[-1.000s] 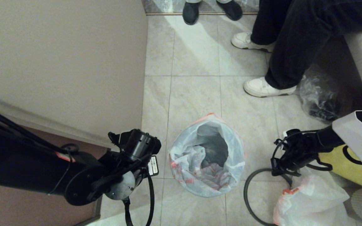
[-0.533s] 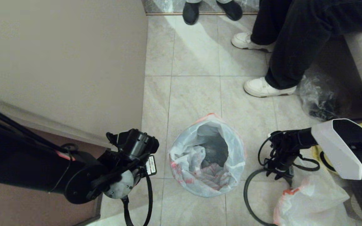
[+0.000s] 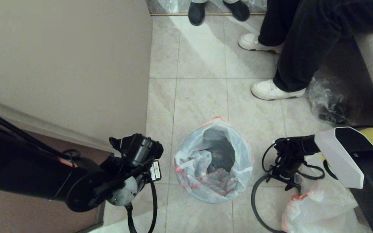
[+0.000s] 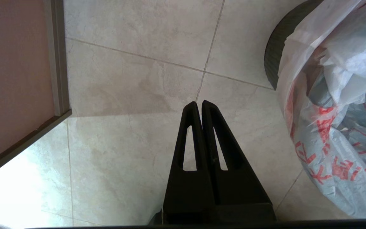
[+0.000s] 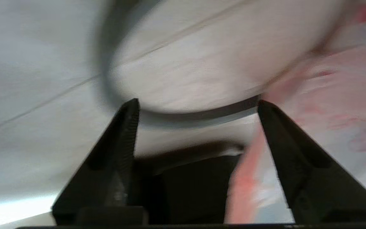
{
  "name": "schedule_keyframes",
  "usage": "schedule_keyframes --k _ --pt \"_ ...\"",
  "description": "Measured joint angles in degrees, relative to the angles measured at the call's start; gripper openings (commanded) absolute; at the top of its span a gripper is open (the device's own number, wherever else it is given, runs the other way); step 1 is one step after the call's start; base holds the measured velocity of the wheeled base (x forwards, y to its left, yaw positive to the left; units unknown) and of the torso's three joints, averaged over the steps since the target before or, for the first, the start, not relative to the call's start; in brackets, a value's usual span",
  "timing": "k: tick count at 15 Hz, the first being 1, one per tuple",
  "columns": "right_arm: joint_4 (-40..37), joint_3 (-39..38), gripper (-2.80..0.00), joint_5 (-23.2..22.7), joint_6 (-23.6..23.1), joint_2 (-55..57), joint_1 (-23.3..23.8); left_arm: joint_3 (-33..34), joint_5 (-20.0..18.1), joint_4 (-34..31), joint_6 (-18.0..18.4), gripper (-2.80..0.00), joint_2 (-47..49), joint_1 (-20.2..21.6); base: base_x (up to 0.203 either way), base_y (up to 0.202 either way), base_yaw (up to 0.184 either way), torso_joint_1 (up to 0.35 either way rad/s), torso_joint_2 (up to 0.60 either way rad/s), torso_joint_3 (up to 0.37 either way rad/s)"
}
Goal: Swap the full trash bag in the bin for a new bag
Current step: Place the trash can ring on the trash can
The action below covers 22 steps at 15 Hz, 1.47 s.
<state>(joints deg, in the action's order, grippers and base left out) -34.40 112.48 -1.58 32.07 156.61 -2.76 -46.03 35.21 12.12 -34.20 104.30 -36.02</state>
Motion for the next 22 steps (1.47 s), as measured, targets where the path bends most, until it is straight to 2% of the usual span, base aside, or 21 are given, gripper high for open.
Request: schedule_keyframes --k 2,3,6,12,14,17,20,22 --pt "0.1 0.0 0.0 -4.8 2.9 -1.7 0.1 0.2 0.1 0.3 0.0 -2.8 0.0 0.0 0.0 0.0 0.0 0.0 0.0 0.0" --pt "0.2 0.0 0.0 -5.5 4.4 -2.4 0.1 0.3 0.1 0.3 0.1 -2.8 -0.1 0.0 0.0 0.0 0.0 0.0 0.0 0.0" --pt "2.2 0.0 0.0 -5.8 11.1 -3.6 -0.2 0.4 0.1 0.3 0.1 -2.8 -0.2 -0.1 0.0 0.0 0.0 0.0 0.0 0.0" --pt "2.3 0.1 0.0 -4.1 14.6 -3.0 -0.9 0.4 0.8 0.3 0.1 -2.8 -0.3 -0.2 0.0 0.0 0.0 0.0 0.0 0.0" --pt "2.9 0.4 0.0 -4.1 14.3 -2.0 -0.9 0.4 0.9 0.3 0.1 -2.8 -0.3 -0.2 0.0 0.0 0.0 0.0 0.0 0.0" --pt "6.5 0.7 0.0 -5.2 10.7 -1.1 -0.7 0.4 0.9 0.3 0.1 -2.8 -0.3 -0.1 0.0 0.0 0.0 0.0 0.0 0.0" --pt "10.4 0.7 0.0 -5.2 9.9 -0.1 0.2 0.4 1.0 0.8 0.2 -2.8 0.1 0.0 0.0 0.0 0.0 0.0 0.0 0.0" --pt "12.7 0.7 0.0 -5.3 6.0 0.5 0.6 0.4 1.2 1.3 0.3 -2.8 0.1 0.1 0.0 0.0 0.0 0.0 0.0 0.0"
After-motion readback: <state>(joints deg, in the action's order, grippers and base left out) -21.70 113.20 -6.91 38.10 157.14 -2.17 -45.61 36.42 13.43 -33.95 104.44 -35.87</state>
